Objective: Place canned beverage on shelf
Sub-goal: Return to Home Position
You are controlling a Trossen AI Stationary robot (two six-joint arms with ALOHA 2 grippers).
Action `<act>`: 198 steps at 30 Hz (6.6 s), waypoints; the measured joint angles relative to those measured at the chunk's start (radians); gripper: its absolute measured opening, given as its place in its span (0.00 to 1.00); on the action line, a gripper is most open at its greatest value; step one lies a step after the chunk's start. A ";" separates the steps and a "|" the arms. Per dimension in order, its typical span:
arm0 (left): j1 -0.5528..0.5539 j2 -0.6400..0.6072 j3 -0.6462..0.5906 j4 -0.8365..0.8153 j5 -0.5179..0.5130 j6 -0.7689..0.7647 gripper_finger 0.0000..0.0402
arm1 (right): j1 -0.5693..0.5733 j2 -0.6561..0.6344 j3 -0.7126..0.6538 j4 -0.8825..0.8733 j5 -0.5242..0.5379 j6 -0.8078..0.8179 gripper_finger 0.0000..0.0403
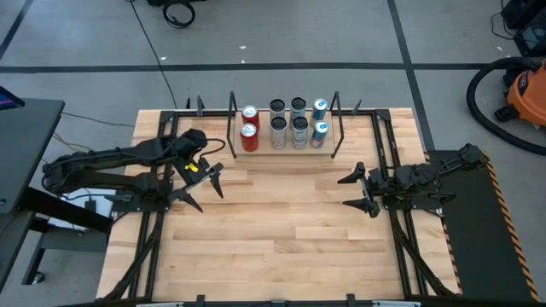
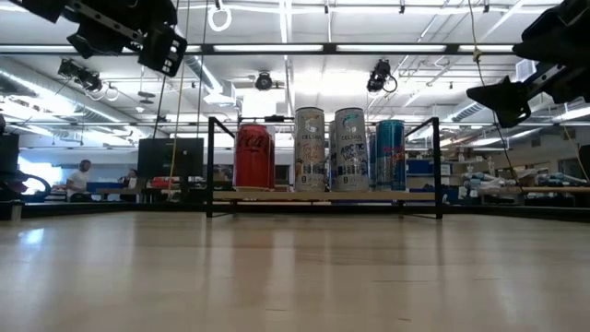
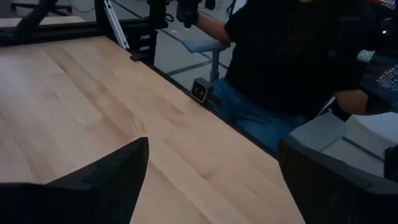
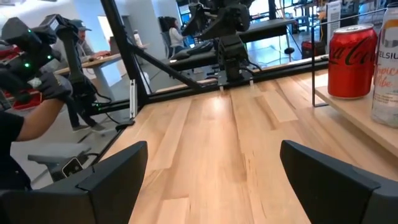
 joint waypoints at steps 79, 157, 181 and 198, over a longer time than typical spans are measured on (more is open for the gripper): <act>-0.651 0.008 -0.432 0.890 -1.508 -0.633 0.88 | 0.000 0.005 -0.001 -0.009 0.002 -0.002 0.93; -0.506 -0.956 -0.645 0.542 -1.154 -0.532 0.88 | 0.000 0.005 -0.001 0.013 0.002 -0.002 0.93; -0.296 -0.959 -0.646 0.545 -1.154 -0.532 0.88 | -0.393 -0.056 -0.001 0.013 0.003 -0.003 0.93; -0.296 -0.959 -0.646 0.543 -1.154 -0.532 0.88 | -0.430 -0.117 -0.001 0.022 0.002 -0.003 0.93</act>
